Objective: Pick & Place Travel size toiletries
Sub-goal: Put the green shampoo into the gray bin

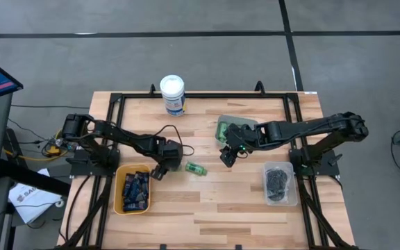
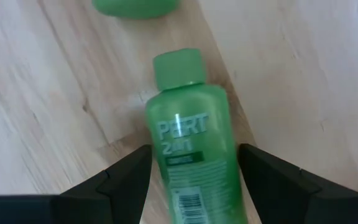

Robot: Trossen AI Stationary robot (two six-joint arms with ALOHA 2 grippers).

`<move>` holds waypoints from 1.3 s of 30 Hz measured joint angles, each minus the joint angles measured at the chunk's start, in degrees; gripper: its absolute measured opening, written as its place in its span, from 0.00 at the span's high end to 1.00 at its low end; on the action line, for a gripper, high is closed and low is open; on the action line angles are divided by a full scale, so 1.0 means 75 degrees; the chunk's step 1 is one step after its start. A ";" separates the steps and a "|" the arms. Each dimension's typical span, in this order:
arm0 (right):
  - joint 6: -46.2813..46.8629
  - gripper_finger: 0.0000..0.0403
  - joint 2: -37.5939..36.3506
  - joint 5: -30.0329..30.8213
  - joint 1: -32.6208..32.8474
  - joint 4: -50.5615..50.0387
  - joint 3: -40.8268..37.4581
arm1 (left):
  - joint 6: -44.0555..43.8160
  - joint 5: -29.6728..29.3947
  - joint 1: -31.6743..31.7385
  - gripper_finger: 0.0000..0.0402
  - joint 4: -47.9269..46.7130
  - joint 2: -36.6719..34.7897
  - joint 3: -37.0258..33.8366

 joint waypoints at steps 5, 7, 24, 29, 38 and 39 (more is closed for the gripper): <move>0.0000 0.48 0.0000 0.0000 -0.0003 0.0002 0.0000 | -0.0537 -0.0020 0.0000 0.41 -0.0006 -0.0168 -0.0026; 0.0000 0.49 0.0000 0.0000 -0.0003 0.0011 0.0000 | -0.0711 -0.0021 -0.0006 0.44 -0.0009 -0.0177 -0.0033; -0.0119 0.51 0.0000 0.0003 0.0006 0.0236 0.0000 | -0.1799 -0.0083 -0.0009 0.55 0.0125 -0.0645 -0.0047; -0.0193 0.52 0.0000 0.0003 0.0020 0.0779 0.0000 | -0.2431 -0.0271 -0.0009 0.59 0.0182 -0.1430 -0.0047; -0.0709 0.54 -0.0003 0.0000 -0.0015 0.2130 0.0000 | -0.3648 -0.1164 -0.0009 0.60 0.0612 -0.3342 -0.0038; -0.0804 0.54 -0.0003 0.0003 -0.0021 0.2367 0.0000 | -0.3753 -0.1269 -0.0009 0.60 0.0707 -0.3531 -0.0038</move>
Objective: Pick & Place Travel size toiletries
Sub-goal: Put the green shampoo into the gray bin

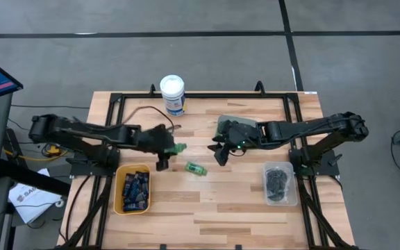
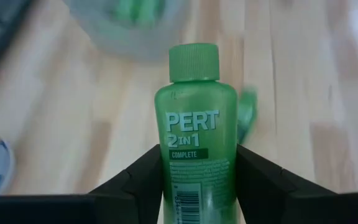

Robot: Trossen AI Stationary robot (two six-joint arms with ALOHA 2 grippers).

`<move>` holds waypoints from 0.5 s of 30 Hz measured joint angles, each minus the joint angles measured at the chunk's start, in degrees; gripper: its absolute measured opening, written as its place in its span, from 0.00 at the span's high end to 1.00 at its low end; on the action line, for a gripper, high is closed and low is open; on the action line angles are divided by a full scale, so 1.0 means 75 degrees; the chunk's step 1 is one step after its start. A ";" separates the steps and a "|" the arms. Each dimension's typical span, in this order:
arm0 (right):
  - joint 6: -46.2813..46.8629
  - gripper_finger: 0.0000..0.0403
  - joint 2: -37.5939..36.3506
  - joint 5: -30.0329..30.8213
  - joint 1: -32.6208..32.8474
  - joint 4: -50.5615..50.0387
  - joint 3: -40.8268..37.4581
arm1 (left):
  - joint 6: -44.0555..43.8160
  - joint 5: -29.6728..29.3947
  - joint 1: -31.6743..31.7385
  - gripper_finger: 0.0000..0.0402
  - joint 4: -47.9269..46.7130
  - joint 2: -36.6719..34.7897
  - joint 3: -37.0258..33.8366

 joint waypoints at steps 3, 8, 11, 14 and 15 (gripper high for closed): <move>-0.0138 0.53 -0.0005 -0.0003 -0.0067 0.0760 0.0003 | -0.0192 -0.0223 0.0000 0.60 0.0425 -0.0552 0.0002; -0.0100 0.44 -0.0006 -0.0008 -0.0392 0.1474 0.0003 | -0.0208 -0.0270 -0.0016 0.61 0.1330 -0.1224 0.0013; 0.0175 0.37 -0.0006 -0.0011 -0.0606 0.1876 0.0006 | -0.0203 -0.0264 -0.0017 0.61 0.1752 -0.1349 0.0011; 0.0205 0.33 -0.0004 -0.0016 -0.0754 0.2255 0.0006 | -0.0193 -0.0263 -0.0011 0.60 0.2002 -0.1285 0.0009; 0.0158 0.32 -0.0006 -0.0014 -0.0773 0.2384 0.0006 | -0.0194 -0.0271 -0.0015 0.60 0.2028 -0.1196 0.0005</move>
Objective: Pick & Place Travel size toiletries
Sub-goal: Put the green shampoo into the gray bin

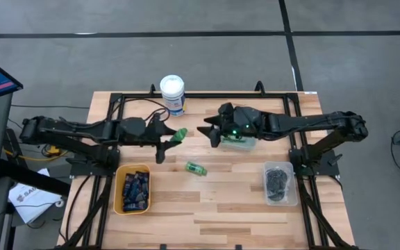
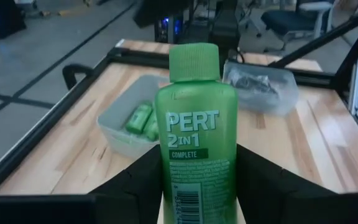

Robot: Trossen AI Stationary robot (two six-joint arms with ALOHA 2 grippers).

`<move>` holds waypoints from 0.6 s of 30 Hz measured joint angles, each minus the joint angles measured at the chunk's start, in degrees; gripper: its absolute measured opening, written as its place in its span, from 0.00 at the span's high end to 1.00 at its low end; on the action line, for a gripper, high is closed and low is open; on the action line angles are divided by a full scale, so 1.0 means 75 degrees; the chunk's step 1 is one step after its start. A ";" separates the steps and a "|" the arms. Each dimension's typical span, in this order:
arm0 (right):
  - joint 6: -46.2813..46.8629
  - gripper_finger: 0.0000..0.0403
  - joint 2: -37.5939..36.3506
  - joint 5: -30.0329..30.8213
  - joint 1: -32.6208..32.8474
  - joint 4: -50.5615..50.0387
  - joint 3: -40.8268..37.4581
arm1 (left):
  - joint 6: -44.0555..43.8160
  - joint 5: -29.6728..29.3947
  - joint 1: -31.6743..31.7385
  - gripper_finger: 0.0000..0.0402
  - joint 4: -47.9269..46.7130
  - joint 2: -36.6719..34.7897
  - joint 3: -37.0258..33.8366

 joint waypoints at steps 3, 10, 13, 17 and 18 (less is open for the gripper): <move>-0.0143 0.32 0.0000 0.0006 -0.0006 0.0326 0.0000 | -0.0007 0.0018 0.0001 0.60 0.0099 0.0233 -0.0006; -0.0618 0.31 0.0003 0.0006 0.0096 0.0503 0.0000 | 0.0003 0.0016 0.0001 0.60 0.1287 0.0798 0.0001; -0.0845 0.31 0.0003 0.0007 0.0130 0.0626 0.0000 | 0.0004 0.0027 0.0004 0.60 0.1825 0.0962 0.0003; -0.1213 0.31 0.0003 0.0007 0.0165 0.0716 0.0001 | -0.0016 0.0049 0.0001 0.60 0.2297 0.1063 0.0006; -0.1324 0.31 0.0003 0.0006 0.0188 0.0748 0.0000 | -0.0031 0.0051 0.0001 0.60 0.2409 0.1078 -0.0006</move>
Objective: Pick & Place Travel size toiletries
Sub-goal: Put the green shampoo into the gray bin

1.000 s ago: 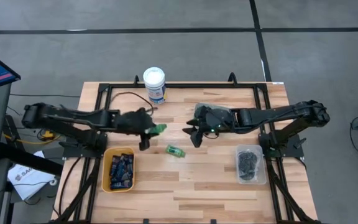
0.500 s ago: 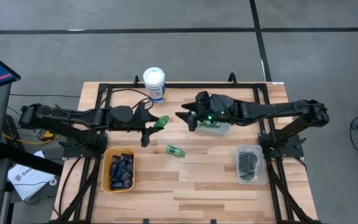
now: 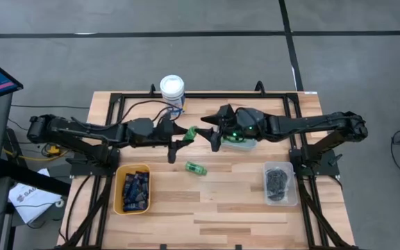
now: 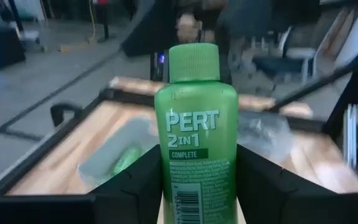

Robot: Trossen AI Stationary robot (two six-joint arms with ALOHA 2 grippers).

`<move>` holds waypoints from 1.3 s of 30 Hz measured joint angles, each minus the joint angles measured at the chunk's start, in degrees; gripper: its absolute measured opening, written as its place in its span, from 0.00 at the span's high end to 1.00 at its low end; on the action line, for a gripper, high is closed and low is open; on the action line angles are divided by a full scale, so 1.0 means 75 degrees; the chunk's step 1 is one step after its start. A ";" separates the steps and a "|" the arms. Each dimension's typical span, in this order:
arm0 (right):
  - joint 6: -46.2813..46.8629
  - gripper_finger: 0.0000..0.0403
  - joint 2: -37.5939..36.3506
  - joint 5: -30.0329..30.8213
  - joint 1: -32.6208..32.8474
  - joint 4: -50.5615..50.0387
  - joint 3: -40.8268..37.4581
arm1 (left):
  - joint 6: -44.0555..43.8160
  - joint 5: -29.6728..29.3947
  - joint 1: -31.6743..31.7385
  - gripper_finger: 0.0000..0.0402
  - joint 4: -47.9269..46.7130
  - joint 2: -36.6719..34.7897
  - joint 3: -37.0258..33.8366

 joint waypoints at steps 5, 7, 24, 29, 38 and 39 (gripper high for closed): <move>-0.0330 0.31 0.0003 -0.0003 0.0103 0.0152 0.0001 | -0.0194 0.0015 0.0000 0.60 0.0525 -0.0008 0.0006; -0.0377 0.31 0.0006 -0.0004 0.0128 0.0205 0.0000 | -0.0242 0.0022 0.0000 0.60 0.0550 -0.0004 0.0006; -0.0636 0.31 0.0006 -0.0015 0.0048 0.0533 0.0001 | -0.0816 0.0254 0.0003 0.59 0.1061 -0.0004 0.0006; -0.0817 0.31 0.0006 -0.0017 0.0053 0.0701 0.0000 | -0.0875 0.0404 0.0003 0.59 0.1177 0.0062 0.0006; -0.0828 0.31 0.0009 -0.0024 0.0020 0.0799 0.0003 | -0.1024 0.0641 0.0003 0.59 0.1453 0.0200 0.0006; -0.0828 0.31 0.0009 -0.0026 0.0021 0.0810 0.0003 | -0.1024 0.0644 0.0003 0.59 0.1498 0.0201 0.0006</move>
